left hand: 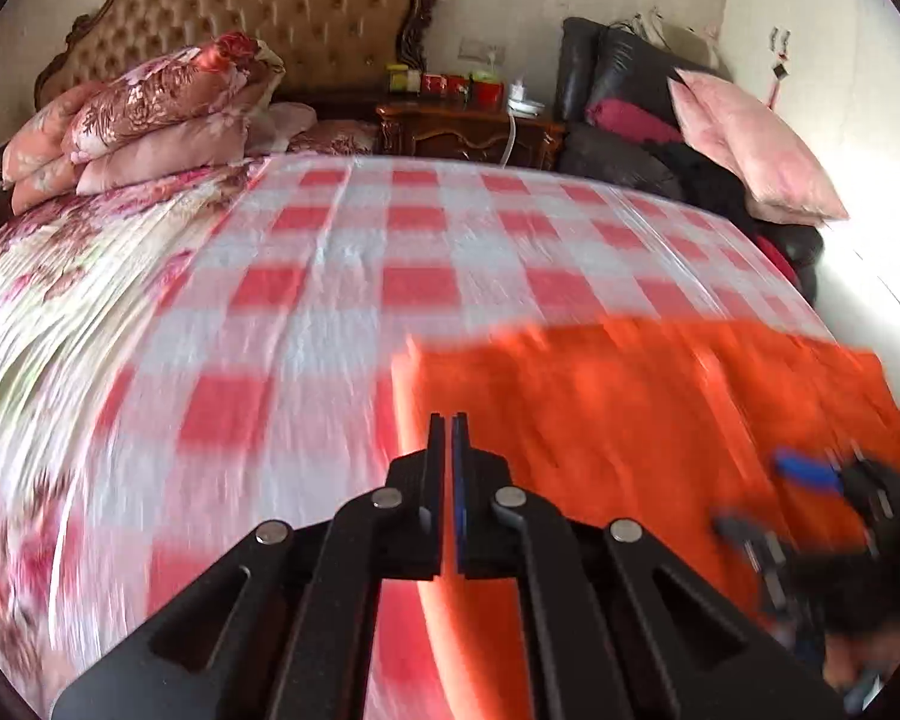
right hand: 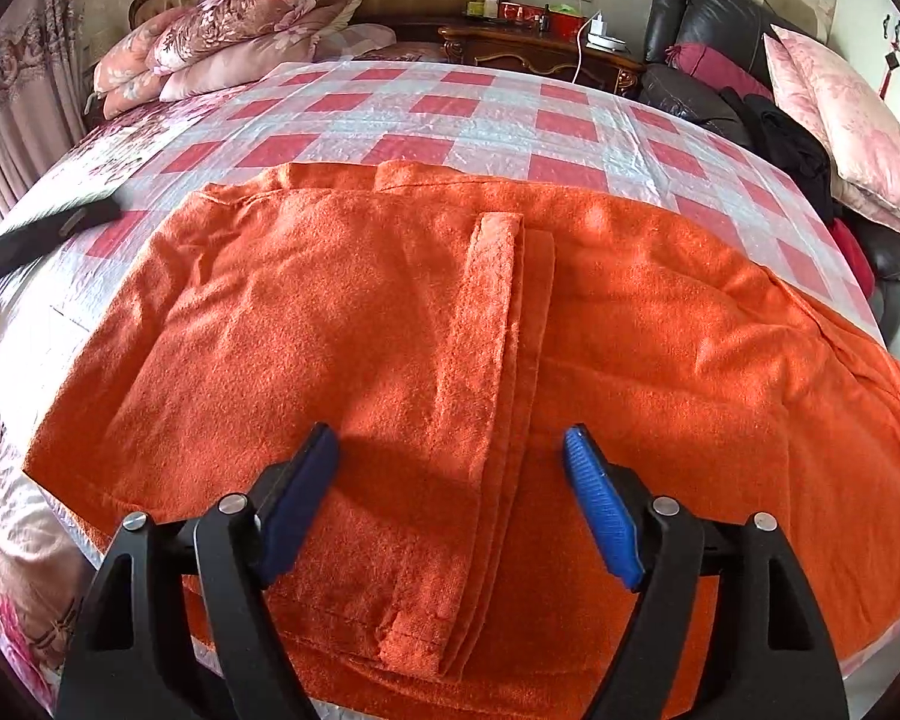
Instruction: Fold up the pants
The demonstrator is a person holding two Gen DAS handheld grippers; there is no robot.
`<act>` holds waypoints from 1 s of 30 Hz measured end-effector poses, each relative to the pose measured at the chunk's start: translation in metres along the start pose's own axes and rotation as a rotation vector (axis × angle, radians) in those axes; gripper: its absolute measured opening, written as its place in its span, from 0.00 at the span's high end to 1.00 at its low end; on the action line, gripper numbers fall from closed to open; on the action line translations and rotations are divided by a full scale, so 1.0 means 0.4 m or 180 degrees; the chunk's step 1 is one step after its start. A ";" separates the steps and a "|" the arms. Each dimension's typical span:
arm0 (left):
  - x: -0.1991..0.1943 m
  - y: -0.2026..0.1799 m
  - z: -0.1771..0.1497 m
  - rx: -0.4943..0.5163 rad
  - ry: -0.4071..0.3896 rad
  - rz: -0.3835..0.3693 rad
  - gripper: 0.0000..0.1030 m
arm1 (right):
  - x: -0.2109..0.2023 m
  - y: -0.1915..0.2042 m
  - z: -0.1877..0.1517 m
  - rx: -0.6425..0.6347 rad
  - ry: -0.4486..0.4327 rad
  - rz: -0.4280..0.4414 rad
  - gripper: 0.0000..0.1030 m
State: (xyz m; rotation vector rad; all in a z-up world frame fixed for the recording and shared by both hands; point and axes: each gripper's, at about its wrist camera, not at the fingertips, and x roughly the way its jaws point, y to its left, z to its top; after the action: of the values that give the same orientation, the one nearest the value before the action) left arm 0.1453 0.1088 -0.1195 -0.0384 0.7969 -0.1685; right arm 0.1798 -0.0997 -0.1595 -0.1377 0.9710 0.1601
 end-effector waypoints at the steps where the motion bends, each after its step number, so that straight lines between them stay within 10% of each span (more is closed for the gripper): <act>1: -0.025 -0.015 -0.034 0.0048 0.0012 -0.0018 0.97 | 0.000 -0.001 -0.001 0.0003 -0.0001 0.0007 0.27; 6: -0.075 -0.017 -0.198 0.0048 0.0302 0.0093 0.97 | -0.001 0.000 -0.006 0.0014 -0.0029 -0.0004 0.27; 17: -0.114 -0.040 -0.219 0.0152 0.0258 0.0062 0.87 | -0.003 0.002 -0.004 0.0004 -0.0011 -0.0033 0.26; 30: 0.011 -0.083 0.025 0.0364 0.0056 0.0005 0.74 | 0.000 -0.008 -0.007 0.0050 0.0007 0.0020 0.23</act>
State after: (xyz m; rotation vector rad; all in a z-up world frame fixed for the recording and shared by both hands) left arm 0.1511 0.0750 -0.1123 0.0719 0.8037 -0.2129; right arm 0.1780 -0.1032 -0.1611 -0.1205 0.9746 0.1580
